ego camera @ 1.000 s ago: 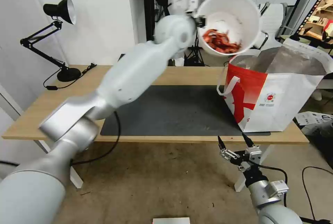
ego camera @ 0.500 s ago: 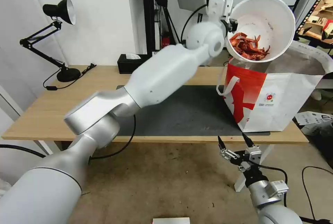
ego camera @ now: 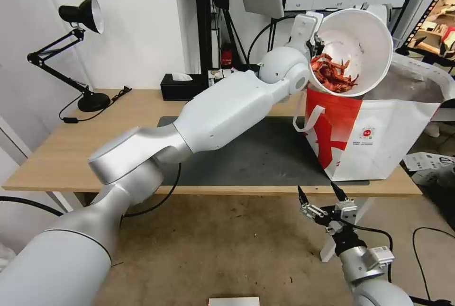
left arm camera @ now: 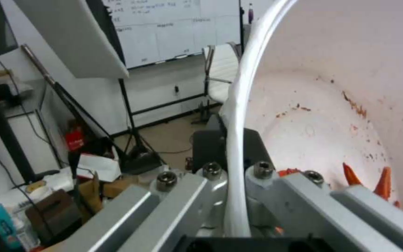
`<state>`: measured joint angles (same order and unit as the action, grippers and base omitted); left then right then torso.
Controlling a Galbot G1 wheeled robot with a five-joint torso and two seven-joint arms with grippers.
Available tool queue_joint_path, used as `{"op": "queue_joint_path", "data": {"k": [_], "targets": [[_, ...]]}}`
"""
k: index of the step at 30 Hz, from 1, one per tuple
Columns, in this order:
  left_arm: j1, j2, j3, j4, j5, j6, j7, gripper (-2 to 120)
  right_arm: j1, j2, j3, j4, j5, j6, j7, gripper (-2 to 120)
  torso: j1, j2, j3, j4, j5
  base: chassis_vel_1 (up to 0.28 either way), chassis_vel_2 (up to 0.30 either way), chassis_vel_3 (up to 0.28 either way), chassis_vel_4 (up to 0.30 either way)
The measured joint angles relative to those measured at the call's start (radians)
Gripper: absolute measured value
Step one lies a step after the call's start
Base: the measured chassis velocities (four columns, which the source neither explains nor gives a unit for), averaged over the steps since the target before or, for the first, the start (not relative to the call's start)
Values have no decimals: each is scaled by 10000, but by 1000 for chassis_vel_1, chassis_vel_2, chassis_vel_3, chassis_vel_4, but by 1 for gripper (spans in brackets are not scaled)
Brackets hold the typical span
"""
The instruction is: Pick up the trash from the table and place it into the takeout bag.
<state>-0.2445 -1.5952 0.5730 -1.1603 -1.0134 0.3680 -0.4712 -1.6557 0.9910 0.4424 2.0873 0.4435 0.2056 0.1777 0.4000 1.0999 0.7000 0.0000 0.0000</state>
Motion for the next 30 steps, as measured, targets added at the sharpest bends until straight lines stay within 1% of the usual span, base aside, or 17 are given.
{"op": "queue_joint_path", "data": {"k": [4, 7, 11, 16, 20, 23, 30], "targets": [[7, 6, 120, -169, 13, 13, 239, 0, 0, 0, 0, 0, 1, 0, 0, 100, 0, 0, 0, 1, 0, 0, 0, 0, 0], [8, 5, 310, -394, 8, 15, 534, 0, 0, 0, 0, 0, 1, 0, 0, 100, 0, 0, 0, -2, 0, 0, 0, 0, 0], [7, 3, 464, -506, 9, 31, 697, 0, 0, 0, 0, 0, 0, 0, 0, 100, 0, 0, 0, -1, 0, 0, 0, 0, 0], [8, 7, 570, -529, -6, 139, 849, 0, 0, 0, 0, 0, 0, 0, 0, 100, 0, 1, 0, -1, 0, 0, 0, 0, 0], [8, 7, 733, -597, -242, 200, 947, 0, 0, 0, 0, 0, 0, 0, 0, 100, 0, 1, 0, 0, 0, 0, 0, 0, 0], [17, 6, 1001, -688, -492, 250, 1019, 0, 0, 0, 0, 0, 0, 0, 0, 100, 0, 0, 0, 0, 0, 0, 0, 0, 0], [99, 1, 1410, -749, -663, 250, 1146, 0, 0, 0, 0, 0, 0, 0, 0, 100, 0, 1, 0, -1, 0, 0, 0, 0, 0]]}}
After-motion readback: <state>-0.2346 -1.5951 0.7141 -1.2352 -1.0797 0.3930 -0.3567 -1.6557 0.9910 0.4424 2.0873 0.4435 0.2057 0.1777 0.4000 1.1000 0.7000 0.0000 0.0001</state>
